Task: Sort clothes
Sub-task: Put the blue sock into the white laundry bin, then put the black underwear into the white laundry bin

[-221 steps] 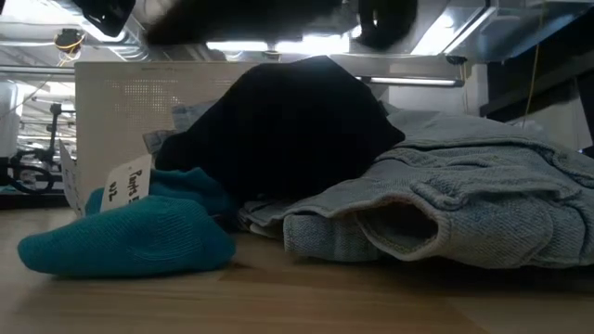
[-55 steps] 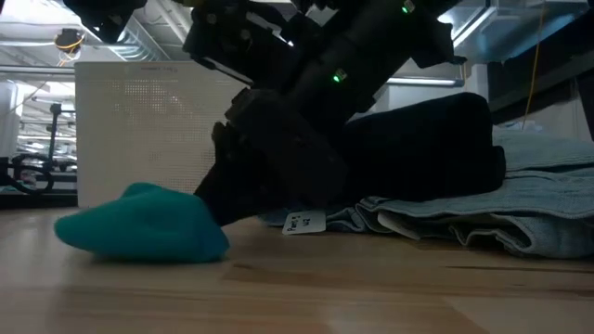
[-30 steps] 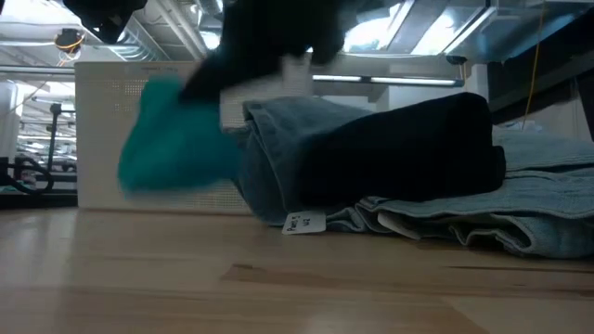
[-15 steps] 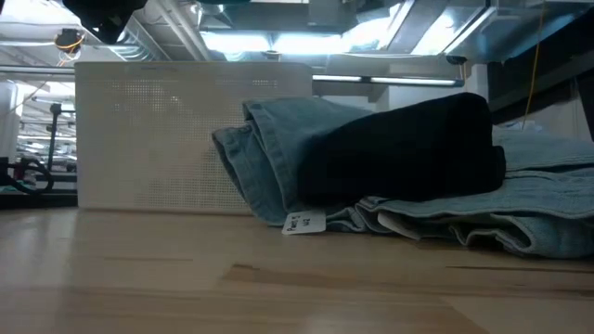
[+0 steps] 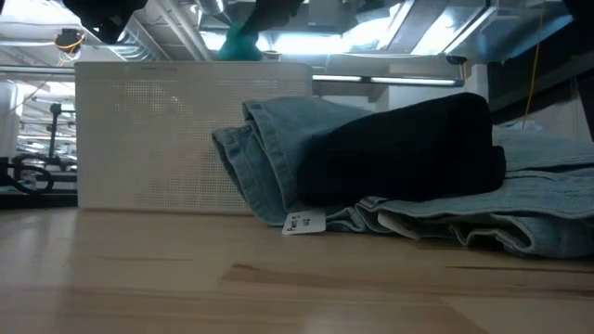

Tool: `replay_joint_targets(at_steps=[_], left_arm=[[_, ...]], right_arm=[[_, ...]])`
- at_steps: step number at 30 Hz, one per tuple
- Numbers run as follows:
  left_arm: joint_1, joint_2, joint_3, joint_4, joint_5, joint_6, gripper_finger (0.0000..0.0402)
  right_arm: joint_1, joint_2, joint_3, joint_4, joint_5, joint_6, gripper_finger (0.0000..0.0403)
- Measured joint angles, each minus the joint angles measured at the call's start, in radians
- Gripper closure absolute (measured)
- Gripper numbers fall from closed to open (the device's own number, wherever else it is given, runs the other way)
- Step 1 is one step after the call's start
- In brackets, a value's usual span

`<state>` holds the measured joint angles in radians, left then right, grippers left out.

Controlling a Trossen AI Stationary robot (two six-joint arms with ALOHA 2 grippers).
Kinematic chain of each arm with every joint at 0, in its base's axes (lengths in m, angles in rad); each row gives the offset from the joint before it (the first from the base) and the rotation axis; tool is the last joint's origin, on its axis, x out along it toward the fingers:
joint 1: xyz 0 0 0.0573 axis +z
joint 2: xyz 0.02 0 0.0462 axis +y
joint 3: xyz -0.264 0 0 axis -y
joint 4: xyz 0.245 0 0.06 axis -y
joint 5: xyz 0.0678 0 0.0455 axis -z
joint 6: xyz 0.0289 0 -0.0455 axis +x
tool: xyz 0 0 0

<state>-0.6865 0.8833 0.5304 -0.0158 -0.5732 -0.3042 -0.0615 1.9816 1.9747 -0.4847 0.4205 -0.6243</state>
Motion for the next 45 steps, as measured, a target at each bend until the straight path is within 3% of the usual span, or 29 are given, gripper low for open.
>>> replay_joint_targets(at_steps=[7,16,21,27,32,45], left_arm=[[0.0,0.0,0.0,0.0,0.0,0.0,0.0229],[0.0,0.0,0.0,0.0,0.0,0.0,0.0229],[0.0,0.0,0.0,-0.004,0.0,0.0,0.0229],[0.0,0.0,0.0,-0.004,0.0,-0.002,0.0229],[0.0,0.0,0.0,-0.004,0.0,-0.007,0.0229],[0.001,0.0,0.0,0.002,0.0,-0.03,0.0229]], right_arm=[[-0.041,0.0,0.001,0.008,-0.055,0.04,0.0363],[-0.036,-0.002,0.005,-0.003,-0.074,0.026,0.0251],[-0.003,-0.005,0.084,-0.191,-0.035,-0.051,0.0219],[0.109,-0.008,0.212,-0.498,0.029,-0.054,0.0215],[0.244,-0.01,0.246,-0.651,0.032,0.025,0.0215],[0.568,-0.009,0.037,-0.814,0.069,0.347,0.0215]])
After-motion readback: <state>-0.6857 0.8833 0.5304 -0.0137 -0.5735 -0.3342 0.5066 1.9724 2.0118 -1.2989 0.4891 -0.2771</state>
